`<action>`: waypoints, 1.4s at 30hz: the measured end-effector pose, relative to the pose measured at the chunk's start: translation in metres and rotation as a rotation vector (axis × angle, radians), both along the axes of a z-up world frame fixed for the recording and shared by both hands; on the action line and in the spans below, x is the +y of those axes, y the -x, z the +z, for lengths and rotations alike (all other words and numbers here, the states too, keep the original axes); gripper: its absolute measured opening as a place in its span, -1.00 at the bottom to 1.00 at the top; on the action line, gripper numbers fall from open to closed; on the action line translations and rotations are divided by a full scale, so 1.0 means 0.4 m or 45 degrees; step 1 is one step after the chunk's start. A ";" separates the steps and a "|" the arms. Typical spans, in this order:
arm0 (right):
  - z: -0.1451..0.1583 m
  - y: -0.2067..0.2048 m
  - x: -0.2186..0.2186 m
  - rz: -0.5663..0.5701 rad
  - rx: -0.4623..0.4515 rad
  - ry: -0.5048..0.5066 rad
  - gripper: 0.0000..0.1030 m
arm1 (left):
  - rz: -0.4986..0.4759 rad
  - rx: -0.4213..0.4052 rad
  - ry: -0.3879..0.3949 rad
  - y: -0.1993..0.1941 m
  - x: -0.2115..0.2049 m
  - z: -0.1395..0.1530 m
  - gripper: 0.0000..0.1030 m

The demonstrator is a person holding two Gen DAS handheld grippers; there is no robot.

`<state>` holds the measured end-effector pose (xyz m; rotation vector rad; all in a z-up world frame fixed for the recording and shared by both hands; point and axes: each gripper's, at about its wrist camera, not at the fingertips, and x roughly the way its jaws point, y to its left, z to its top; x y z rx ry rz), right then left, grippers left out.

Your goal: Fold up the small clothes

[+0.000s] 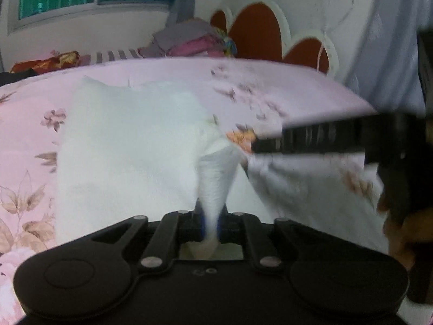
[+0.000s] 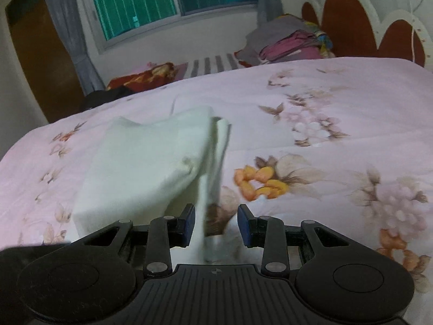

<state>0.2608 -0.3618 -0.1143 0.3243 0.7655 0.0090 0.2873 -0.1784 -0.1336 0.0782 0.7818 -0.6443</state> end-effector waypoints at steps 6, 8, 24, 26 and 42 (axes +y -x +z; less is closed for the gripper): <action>0.014 -0.008 -0.034 0.010 -0.012 -0.167 -0.33 | -0.120 -0.041 -0.005 0.066 0.027 0.040 -0.16; 0.014 -0.024 -0.025 0.043 -0.003 -0.207 -0.33 | -0.101 -0.071 -0.010 0.074 0.054 0.059 -0.14; -0.063 -0.179 0.009 0.091 0.070 -0.230 -0.33 | 0.360 -0.083 0.072 -0.083 0.268 0.127 -0.10; -0.068 -0.185 0.001 0.075 0.072 -0.253 -0.33 | 0.374 -0.082 0.072 -0.101 0.274 0.129 -0.10; -0.019 -0.123 0.013 -0.007 -0.062 -0.172 -0.87 | 0.307 -0.005 0.049 -0.203 0.231 0.077 -0.10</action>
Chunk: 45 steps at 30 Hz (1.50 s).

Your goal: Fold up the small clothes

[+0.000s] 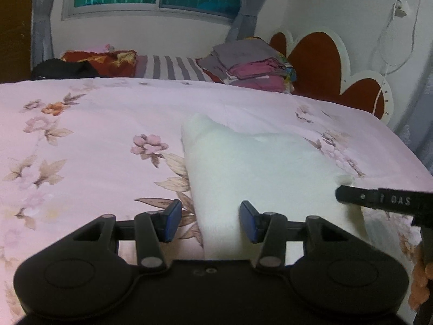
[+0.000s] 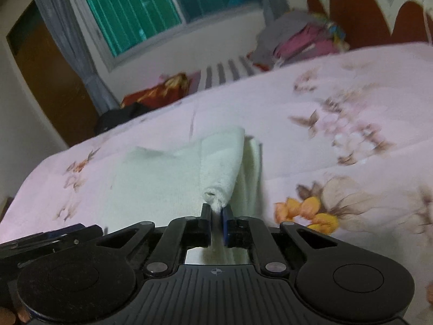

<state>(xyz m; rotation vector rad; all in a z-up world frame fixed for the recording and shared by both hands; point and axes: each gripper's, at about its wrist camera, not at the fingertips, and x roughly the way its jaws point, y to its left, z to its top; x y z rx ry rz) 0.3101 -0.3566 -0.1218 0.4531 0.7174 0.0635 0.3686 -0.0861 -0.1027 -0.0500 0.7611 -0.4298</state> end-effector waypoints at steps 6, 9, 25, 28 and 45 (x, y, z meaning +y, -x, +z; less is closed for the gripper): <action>-0.070 0.014 -0.015 -0.060 0.110 -0.052 -0.87 | -0.030 0.113 -0.005 -0.015 -0.013 -0.042 -0.05; -0.062 0.009 -0.032 -0.048 0.114 -0.104 -0.86 | -0.025 0.130 0.003 -0.017 -0.005 -0.047 -0.04; -0.028 0.167 -0.003 0.067 0.172 -0.061 -0.23 | -0.137 0.182 -0.066 0.130 0.027 -0.056 -0.03; -0.033 0.197 0.004 0.073 0.186 -0.061 -0.26 | -0.124 0.176 -0.070 0.150 0.038 -0.058 -0.02; -0.036 0.224 0.043 0.052 0.254 0.177 -0.56 | -0.114 0.213 -0.122 0.150 0.029 -0.047 0.01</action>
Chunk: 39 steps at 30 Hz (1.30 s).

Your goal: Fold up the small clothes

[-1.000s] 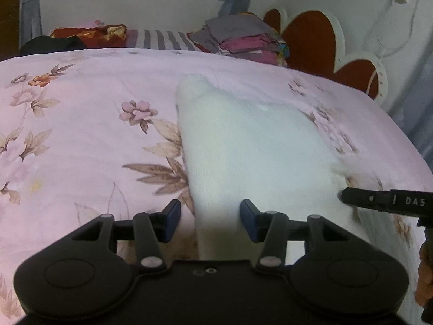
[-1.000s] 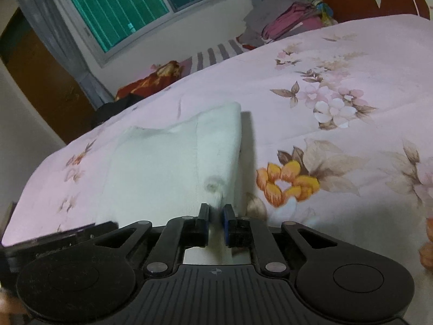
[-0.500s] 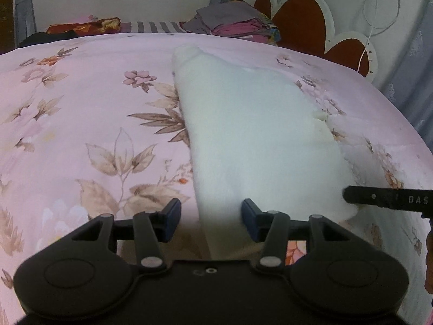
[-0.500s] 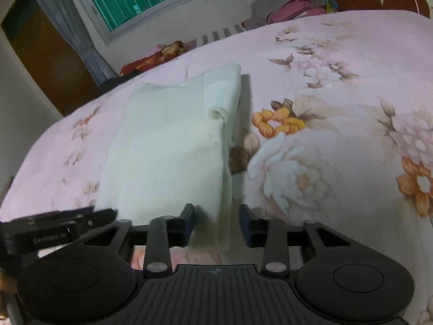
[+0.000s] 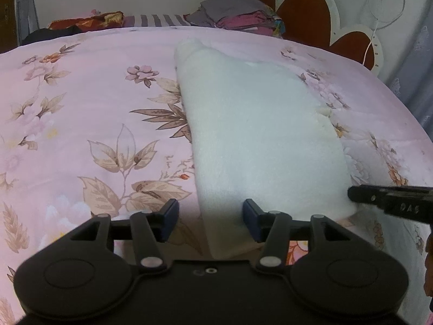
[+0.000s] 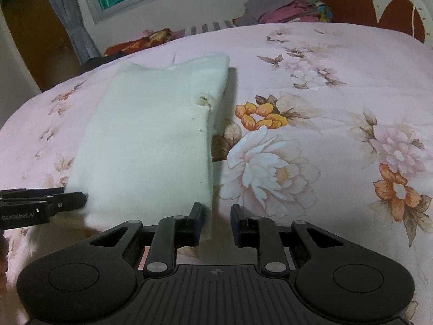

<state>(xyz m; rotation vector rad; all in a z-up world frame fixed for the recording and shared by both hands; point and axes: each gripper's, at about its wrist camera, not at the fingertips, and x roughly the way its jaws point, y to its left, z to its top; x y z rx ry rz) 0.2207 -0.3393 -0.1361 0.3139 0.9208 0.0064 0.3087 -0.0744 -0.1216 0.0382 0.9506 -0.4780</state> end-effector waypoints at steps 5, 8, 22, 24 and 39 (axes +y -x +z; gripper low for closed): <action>0.062 0.017 0.008 -0.097 -0.112 -0.039 -0.56 | -0.063 -0.020 0.025 -0.004 0.001 0.028 0.01; 0.097 0.005 0.017 -0.129 -0.135 -0.046 -0.56 | -0.100 -0.045 0.055 -0.008 0.004 0.051 0.01; 0.166 -0.148 0.041 -0.083 -0.247 0.042 -0.56 | -0.084 -0.172 0.089 -0.149 -0.047 0.129 -0.01; 0.152 -0.192 0.033 -0.071 -0.247 0.021 -0.56 | -0.061 -0.183 0.071 -0.181 -0.062 0.124 -0.01; 0.055 -0.472 -0.007 0.007 -0.212 0.039 -0.56 | 0.136 -0.092 0.092 -0.383 -0.084 0.021 0.09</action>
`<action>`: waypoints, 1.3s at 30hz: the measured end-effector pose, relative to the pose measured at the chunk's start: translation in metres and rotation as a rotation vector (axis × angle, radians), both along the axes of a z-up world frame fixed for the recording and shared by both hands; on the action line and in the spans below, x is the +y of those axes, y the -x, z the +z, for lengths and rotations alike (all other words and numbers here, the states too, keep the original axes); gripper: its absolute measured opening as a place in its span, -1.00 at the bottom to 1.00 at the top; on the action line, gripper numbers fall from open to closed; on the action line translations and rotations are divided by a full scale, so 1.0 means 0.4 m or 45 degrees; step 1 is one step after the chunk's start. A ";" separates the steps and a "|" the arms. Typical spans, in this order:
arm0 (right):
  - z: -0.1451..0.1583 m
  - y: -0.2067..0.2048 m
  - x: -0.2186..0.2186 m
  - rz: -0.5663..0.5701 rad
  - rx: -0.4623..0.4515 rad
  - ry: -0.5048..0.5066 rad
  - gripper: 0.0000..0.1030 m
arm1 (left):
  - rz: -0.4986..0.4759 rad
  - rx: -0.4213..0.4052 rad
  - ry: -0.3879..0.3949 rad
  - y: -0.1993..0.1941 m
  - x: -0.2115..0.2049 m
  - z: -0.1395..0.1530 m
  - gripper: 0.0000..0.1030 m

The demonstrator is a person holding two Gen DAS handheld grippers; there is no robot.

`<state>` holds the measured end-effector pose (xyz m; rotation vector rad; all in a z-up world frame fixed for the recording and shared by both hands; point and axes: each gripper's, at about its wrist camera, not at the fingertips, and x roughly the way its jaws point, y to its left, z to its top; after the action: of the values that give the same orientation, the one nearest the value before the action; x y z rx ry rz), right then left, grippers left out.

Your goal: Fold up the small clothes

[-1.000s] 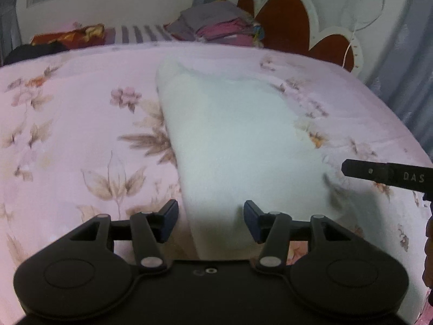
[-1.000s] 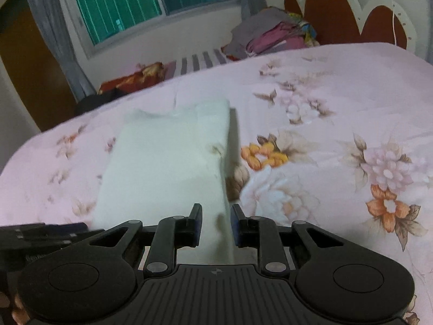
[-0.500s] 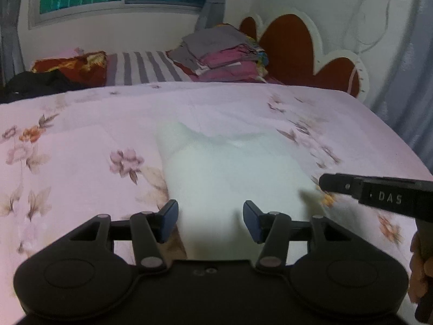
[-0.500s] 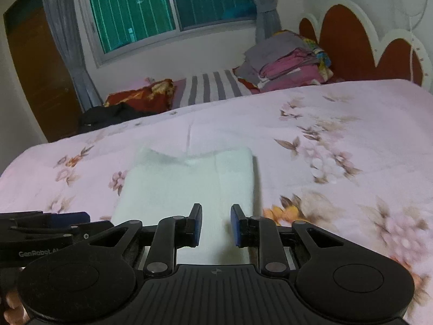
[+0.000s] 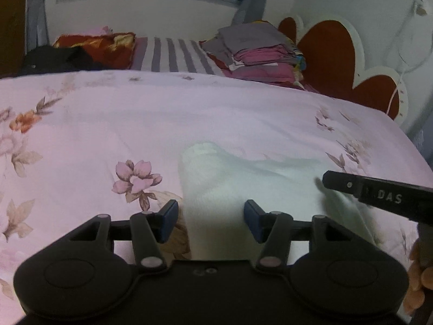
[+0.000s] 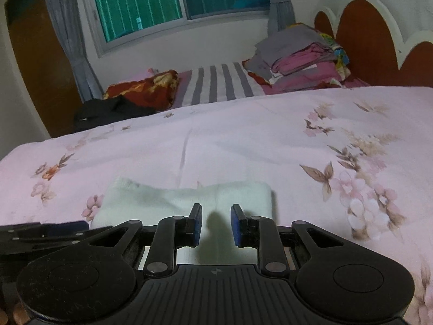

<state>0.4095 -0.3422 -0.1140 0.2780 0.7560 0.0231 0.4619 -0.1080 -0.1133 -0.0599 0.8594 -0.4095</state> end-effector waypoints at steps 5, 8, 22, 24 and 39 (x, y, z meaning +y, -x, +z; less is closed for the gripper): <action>-0.078 -0.051 -0.002 -0.008 0.103 0.134 -0.56 | 0.026 0.052 0.037 -0.012 0.004 -0.019 0.12; -0.092 -0.042 -0.034 -0.026 0.095 0.084 -0.56 | 0.018 -0.009 0.002 -0.015 -0.017 0.011 0.02; -0.088 -0.102 -0.020 -0.023 0.083 0.082 -0.53 | 0.103 0.036 0.021 -0.070 -0.025 -0.020 0.11; -0.065 -0.094 -0.006 -0.008 0.043 0.115 -0.53 | 0.070 -0.044 -0.056 -0.059 -0.046 -0.011 0.11; -0.046 -0.061 -0.024 -0.037 0.048 0.028 -0.48 | 0.103 0.011 -0.058 -0.056 -0.029 0.013 0.26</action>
<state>0.4339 -0.3519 -0.1323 0.2690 0.7893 -0.0183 0.4843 -0.1196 -0.1080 -0.0546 0.8718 -0.3143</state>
